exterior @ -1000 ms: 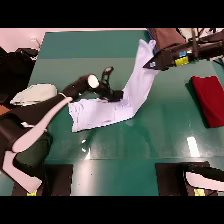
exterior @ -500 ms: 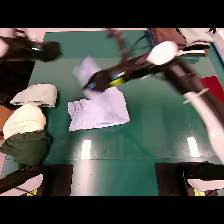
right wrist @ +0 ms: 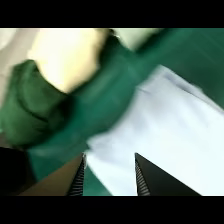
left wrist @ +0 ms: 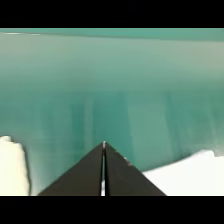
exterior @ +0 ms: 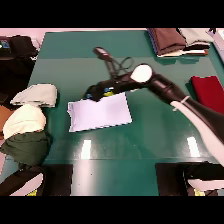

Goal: Fold the shirts.

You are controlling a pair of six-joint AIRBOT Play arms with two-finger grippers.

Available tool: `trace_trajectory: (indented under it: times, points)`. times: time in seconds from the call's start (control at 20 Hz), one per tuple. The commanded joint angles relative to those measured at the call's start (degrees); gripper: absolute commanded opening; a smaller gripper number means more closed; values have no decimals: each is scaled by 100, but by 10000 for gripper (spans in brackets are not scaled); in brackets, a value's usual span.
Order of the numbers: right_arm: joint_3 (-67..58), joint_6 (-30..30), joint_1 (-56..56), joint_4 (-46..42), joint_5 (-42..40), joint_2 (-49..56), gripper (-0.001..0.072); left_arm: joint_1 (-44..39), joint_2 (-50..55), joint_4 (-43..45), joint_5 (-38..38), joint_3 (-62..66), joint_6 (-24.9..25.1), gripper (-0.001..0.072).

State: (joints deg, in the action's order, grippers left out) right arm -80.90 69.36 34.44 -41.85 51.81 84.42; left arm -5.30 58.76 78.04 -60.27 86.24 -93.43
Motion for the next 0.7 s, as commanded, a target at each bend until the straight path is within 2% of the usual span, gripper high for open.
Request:
trace_trajectory:
  times: [0.0, 0.05, 0.1, 0.25, 0.35, 0.55, 0.6, 0.65]
  points:
    - [1130, 393, -1220, -960, 675, -538, 459, -363, 109, -114, -20, 0, 48, 28]
    - [1366, 396, -1600, -951, 879, -533, 606, -444, 166, -157, -17, 0, 50, 28]
    - [1598, 393, -1982, -863, 997, -481, 616, -546, 232, -162, -17, 0, 81, 28]
    - [2059, 374, -2597, -444, 1021, -146, 613, -826, 448, -160, -7, 0, 144, 28]
    - [2055, 275, -2594, -138, 1095, 214, 612, -962, 579, -168, 76, 0, 201, 28]
    - [1639, -50, -1943, 656, 1025, 977, 610, -1102, 723, -188, 282, -4, 197, 28]
    - [1495, -96, -1733, 789, 997, 1174, 596, -1102, 743, -219, 278, -7, 197, 28]
    - [1342, -166, -1532, 879, 986, 1366, 547, -1102, 754, -221, 271, -11, 197, 28]
